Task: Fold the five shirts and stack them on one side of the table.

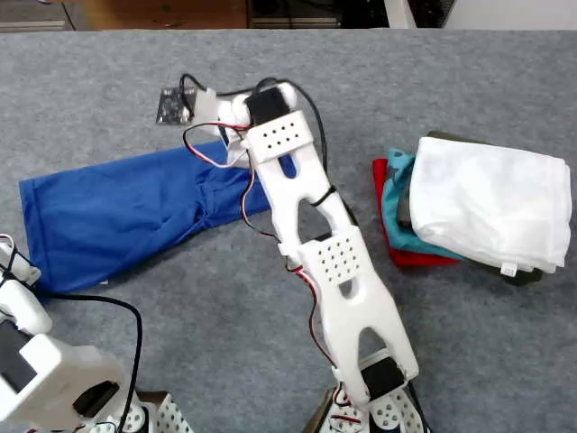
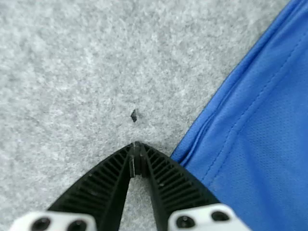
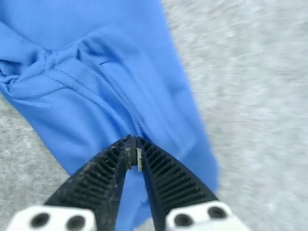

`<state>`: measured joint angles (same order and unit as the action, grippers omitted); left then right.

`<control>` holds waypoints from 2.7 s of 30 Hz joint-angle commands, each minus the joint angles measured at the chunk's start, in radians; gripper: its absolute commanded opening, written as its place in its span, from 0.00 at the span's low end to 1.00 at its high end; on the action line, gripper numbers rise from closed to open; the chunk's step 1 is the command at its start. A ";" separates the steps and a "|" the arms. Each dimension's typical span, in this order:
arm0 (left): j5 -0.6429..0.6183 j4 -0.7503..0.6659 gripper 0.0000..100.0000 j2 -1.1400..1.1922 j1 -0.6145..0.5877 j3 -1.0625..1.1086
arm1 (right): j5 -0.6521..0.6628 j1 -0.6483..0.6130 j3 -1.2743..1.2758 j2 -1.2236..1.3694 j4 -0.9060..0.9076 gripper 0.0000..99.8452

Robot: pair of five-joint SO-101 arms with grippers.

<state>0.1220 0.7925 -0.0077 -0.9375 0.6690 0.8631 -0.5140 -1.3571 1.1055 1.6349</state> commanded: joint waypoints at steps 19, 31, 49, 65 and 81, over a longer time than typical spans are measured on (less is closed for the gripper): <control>0.011 -0.021 0.02 -0.028 -0.002 0.000 | -0.011 0.053 -0.209 0.220 -0.364 0.00; 0.011 -0.021 0.02 -0.028 -0.002 0.000 | -0.057 0.053 -0.291 0.079 0.155 0.00; 0.026 0.720 0.18 0.031 0.084 -0.806 | -0.396 0.131 0.312 -0.547 0.146 0.00; 0.267 0.905 0.18 0.733 0.120 -1.484 | -0.393 0.328 0.567 -0.684 0.147 0.00; 0.288 0.899 0.17 1.040 0.153 -1.577 | -0.370 0.332 0.659 -0.791 0.138 0.00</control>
<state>0.4089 1.6947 1.0050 -0.8040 -0.9037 0.4887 -0.1949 -0.7004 0.3905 1.7683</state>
